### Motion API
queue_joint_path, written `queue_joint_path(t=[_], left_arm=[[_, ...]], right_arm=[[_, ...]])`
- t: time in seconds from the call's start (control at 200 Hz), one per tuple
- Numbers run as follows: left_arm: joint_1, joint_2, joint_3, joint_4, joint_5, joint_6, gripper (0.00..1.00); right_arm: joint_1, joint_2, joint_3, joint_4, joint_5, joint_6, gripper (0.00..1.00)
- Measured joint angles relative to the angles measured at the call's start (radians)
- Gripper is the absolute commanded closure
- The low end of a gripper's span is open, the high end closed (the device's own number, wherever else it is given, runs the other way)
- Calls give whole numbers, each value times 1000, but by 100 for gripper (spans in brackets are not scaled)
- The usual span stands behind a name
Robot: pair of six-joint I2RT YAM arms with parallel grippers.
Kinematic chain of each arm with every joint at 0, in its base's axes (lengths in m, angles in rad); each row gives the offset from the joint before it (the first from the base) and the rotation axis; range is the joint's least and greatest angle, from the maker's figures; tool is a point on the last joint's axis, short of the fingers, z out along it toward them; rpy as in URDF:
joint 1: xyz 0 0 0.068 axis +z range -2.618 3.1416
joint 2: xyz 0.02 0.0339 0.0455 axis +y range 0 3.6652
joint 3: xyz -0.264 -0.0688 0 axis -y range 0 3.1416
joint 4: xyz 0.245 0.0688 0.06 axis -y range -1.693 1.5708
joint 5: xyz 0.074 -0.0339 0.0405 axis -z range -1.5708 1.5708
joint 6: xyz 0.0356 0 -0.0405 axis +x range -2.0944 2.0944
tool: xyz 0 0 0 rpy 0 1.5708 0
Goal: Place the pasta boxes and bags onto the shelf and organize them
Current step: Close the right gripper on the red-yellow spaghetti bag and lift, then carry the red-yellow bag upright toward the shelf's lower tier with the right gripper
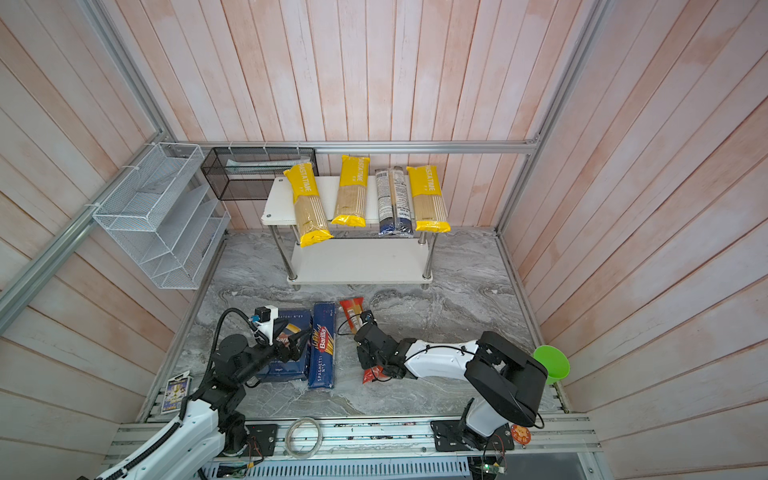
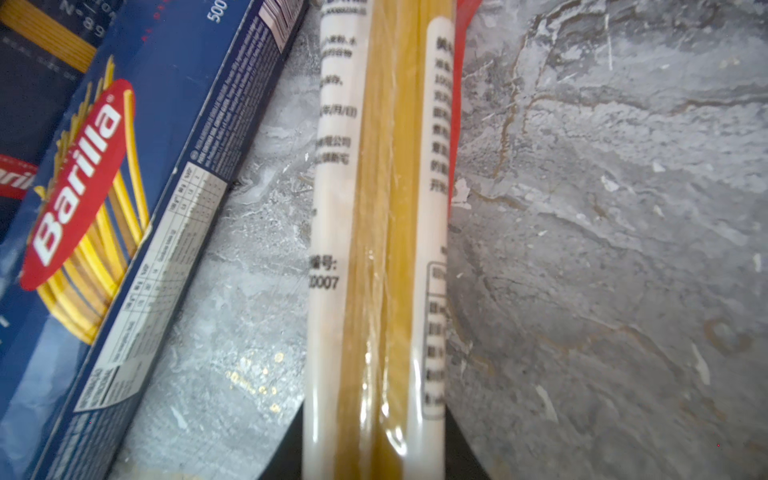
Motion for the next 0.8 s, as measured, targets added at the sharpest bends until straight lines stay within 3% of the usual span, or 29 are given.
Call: queue_joint_path(t=[0.475,0.8], left_arm=[[0,13,0,7,33,3,0],[0,13,0,7,34,4,0]], right_arm=[[0,-117,1,-103,36,6,91],[-12,-230,1,-146,51,5,93]])
